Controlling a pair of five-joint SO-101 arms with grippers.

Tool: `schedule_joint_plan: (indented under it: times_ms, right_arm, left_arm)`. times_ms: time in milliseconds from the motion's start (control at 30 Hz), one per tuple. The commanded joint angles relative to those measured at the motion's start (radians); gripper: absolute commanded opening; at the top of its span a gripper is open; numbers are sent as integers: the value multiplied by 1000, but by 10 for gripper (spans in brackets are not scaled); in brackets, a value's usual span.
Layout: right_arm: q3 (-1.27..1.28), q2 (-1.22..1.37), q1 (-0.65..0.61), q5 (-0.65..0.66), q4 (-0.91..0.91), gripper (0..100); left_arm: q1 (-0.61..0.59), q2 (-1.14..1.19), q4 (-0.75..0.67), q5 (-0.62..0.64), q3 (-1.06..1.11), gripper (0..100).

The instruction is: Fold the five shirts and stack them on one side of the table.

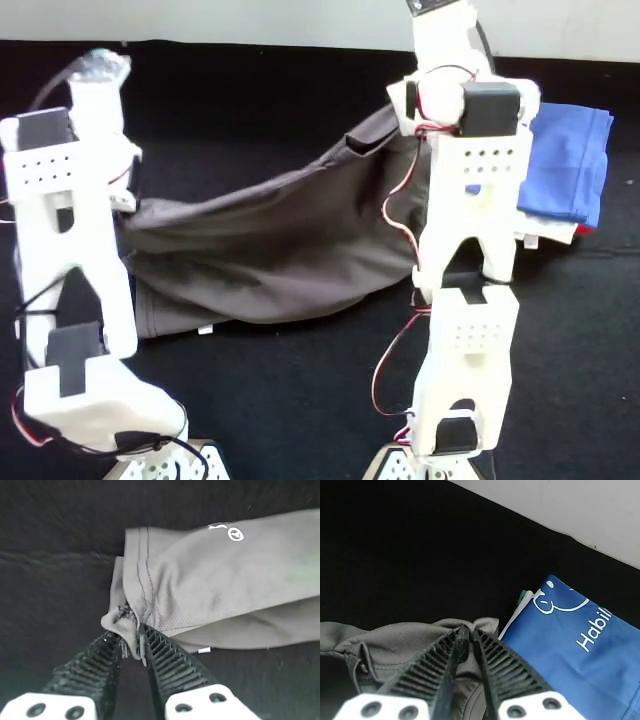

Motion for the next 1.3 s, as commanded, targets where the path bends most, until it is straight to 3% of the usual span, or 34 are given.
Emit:
schedule_joint_plan:
  times_ms: [0,200,367,700,1033,1267]
  right_arm:
    - [-4,-10,-12,3,13,7]
    - [2,-16,-10,-60,15,7]
    - [131,-150,-22,-63,15,7]
    - [924,-633,-24,-60,-16,7]
    - [1685,-1007,-19,-60,-325,7]
    - [2060,-1270,-18,-60,-492,7]
  left_arm:
    - [1,19,37,5,5,8]
    - [15,21,195,3,4,8]
    - [-2,21,210,3,12,8]
    - [-1,-104,213,2,84,8]
    - [4,-252,180,-258,501,13]
    - [-31,-283,207,-347,484,223]
